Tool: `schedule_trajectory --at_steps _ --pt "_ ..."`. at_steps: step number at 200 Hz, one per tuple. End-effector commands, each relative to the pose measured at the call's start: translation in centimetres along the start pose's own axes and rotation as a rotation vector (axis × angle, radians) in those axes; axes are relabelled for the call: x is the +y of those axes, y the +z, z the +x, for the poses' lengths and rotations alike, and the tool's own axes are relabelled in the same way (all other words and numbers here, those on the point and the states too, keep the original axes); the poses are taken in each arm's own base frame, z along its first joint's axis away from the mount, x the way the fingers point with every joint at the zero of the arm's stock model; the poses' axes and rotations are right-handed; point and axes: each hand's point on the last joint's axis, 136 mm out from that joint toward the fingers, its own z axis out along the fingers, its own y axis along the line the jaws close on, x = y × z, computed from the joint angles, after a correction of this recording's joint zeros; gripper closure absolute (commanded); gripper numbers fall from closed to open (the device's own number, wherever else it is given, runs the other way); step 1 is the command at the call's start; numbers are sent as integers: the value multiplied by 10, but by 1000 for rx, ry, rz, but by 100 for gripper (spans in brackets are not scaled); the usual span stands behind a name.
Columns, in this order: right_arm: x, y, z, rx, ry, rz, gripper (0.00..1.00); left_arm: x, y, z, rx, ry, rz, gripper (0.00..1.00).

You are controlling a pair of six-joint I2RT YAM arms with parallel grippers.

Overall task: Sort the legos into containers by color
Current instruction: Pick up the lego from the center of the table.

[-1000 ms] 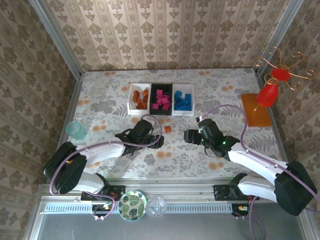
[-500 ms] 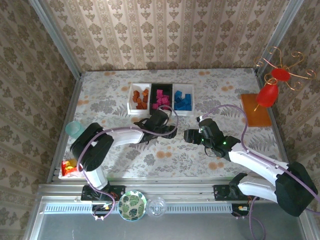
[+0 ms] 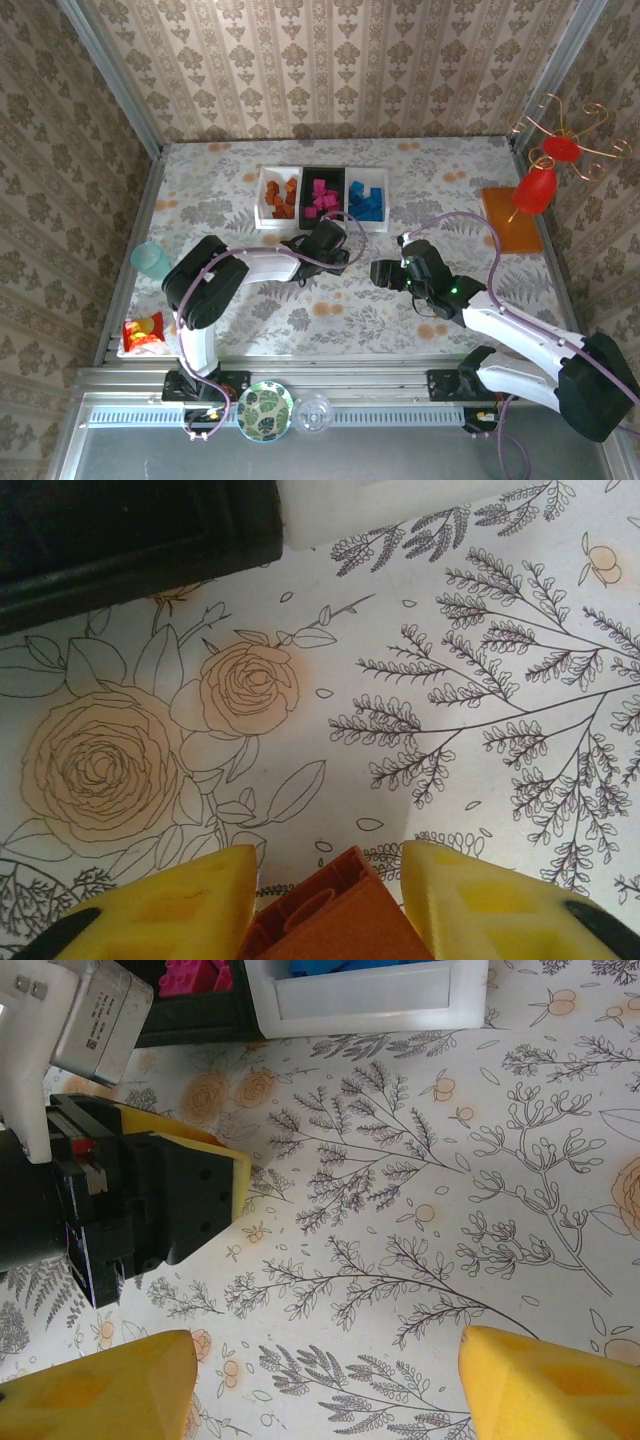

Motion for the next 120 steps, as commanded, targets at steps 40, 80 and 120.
schedule_trajectory --at_steps 40,80,120 --pt "-7 0 3 -6 1 34 29 8 -27 8 -23 -39 5 73" --pt "-7 -1 3 -9 1 32 29 37 -67 -3 -98 -140 20 75" --pt "-5 0 2 -16 7 21 29 96 -115 -33 -215 -230 -54 75"
